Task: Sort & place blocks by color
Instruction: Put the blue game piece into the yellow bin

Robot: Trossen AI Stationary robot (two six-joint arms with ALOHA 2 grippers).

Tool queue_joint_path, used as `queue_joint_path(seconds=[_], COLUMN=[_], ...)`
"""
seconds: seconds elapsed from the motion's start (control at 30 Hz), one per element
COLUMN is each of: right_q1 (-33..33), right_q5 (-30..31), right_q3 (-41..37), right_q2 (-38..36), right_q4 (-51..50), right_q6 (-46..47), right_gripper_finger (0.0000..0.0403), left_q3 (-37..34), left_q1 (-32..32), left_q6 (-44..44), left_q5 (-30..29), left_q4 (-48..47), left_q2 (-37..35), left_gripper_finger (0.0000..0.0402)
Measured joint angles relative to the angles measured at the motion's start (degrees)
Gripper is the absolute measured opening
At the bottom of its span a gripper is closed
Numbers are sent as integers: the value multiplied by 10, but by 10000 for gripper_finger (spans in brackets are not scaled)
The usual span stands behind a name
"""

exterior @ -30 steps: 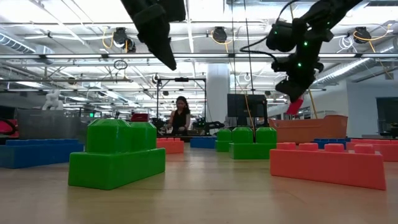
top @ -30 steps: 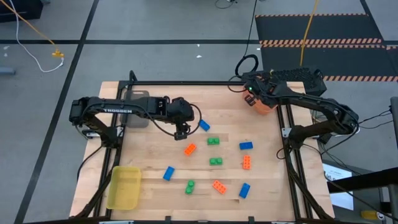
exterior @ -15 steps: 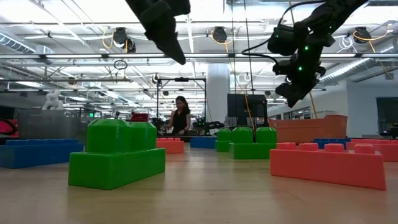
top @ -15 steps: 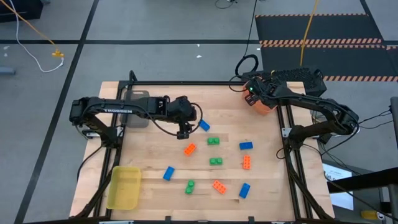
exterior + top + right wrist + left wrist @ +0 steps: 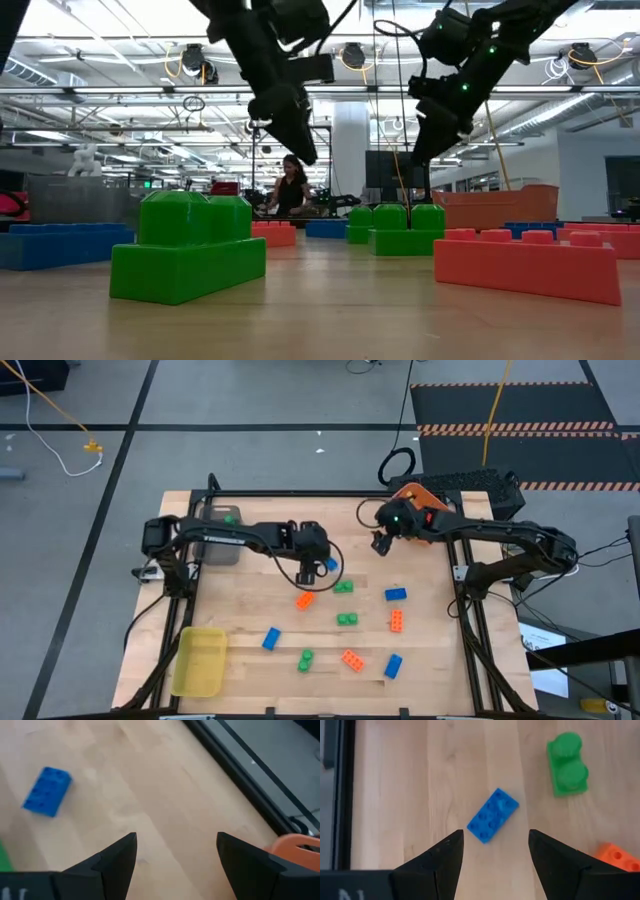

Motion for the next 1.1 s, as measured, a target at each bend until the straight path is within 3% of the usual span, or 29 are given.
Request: queue_joint_path(seconds=[0.2, 0.4, 0.53, 0.73, 1.1], right_q1=[32, 56, 78, 111, 135], right_q5=[0, 0, -2, -1, 0], right_q3=[-26, -67, -79, -80, -80], right_q2=[0, 0, -1, -1, -2], right_q4=[21, 53, 89, 117, 110], right_q6=[-17, 10, 35, 35, 40], right_gripper_finger=[263, 263, 263, 263, 263], left_q3=[0, 23, 80, 158, 168], left_q1=[7, 17, 23, 25, 46], left_q6=[94, 86, 73, 82, 69], left_q5=[-6, 6, 38, 41, 52], left_q4=[33, 17, -44, -121, -127], left_q2=[45, 86, 120, 165, 172], left_gripper_finger=[223, 223, 223, 223, 223])
